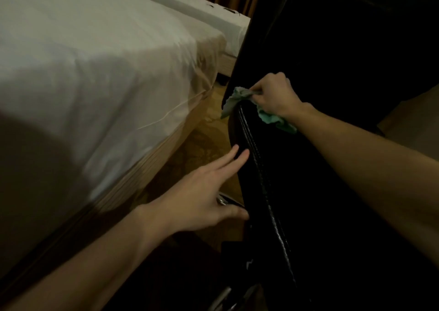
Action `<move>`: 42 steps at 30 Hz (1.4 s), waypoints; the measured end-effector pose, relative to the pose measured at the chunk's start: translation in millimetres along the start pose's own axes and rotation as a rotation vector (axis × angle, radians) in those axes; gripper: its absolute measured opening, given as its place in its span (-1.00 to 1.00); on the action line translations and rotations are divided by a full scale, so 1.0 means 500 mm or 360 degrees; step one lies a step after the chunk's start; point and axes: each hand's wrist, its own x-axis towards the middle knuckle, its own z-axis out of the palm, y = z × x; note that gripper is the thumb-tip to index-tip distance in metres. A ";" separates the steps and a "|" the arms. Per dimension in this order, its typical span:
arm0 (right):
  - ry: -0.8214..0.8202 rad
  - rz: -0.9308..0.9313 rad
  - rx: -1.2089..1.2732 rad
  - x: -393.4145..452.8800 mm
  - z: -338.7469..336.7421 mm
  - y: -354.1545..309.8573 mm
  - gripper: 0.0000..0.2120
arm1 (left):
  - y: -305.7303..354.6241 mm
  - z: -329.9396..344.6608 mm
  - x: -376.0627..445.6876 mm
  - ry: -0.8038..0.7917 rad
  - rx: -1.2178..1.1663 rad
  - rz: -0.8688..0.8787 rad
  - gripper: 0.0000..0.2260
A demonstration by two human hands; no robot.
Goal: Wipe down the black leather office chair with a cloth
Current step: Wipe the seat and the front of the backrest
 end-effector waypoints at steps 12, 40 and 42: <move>-0.0273 0.0524 0.0075 -0.209 -0.118 0.309 -0.68 | -0.001 -0.022 0.024 0.0013 0.0231 0.0064 -0.05; 0.0114 -0.1524 0.0212 -0.852 -0.307 0.129 -0.78 | 0.135 -0.031 0.044 0.0221 0.0316 -0.0016 -0.65; 0.0229 -0.1304 0.0229 -0.853 -0.314 0.191 -0.76 | 0.194 -0.012 0.071 0.0216 0.0467 0.0036 -0.47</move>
